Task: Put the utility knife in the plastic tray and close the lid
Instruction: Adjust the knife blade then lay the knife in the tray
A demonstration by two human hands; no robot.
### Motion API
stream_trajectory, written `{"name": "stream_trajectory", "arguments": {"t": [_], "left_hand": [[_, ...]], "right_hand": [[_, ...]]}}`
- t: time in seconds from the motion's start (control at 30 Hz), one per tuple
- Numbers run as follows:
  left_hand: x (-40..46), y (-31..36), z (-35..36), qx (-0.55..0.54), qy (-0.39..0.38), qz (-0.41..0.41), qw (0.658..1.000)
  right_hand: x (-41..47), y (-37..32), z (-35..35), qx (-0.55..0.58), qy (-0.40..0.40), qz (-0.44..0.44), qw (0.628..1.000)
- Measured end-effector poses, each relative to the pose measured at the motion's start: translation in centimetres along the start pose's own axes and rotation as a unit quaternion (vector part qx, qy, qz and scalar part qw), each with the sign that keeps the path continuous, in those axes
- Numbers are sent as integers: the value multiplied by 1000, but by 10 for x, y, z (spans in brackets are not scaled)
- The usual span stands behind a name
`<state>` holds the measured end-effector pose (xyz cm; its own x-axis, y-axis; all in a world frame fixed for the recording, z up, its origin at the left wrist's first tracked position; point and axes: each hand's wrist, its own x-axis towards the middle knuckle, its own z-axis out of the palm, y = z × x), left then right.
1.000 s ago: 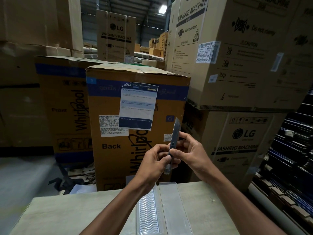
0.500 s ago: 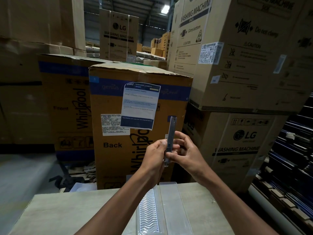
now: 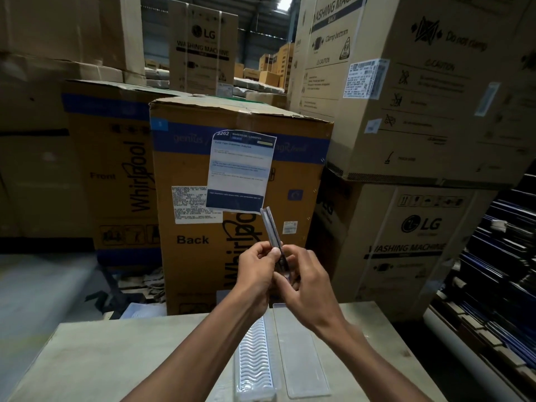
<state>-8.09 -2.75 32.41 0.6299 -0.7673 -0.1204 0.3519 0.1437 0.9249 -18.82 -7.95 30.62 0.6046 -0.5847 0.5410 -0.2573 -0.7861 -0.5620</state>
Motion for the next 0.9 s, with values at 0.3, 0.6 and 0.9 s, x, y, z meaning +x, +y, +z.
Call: {"name": "stream_trajectory", "arguments": {"t": [0.3,0.6,0.9], "left_hand": [[7,-16,-14,63,28,-12,998],[16,-33,-25,71,54,-39,995],[32,-64,-70,474,72,168,861]], "right_hand": [[-4,13,15,-97,14,-1,995],[-11,26,32,-99,-16,18,995],[-27,60,68,-97,-44,110,988]]}}
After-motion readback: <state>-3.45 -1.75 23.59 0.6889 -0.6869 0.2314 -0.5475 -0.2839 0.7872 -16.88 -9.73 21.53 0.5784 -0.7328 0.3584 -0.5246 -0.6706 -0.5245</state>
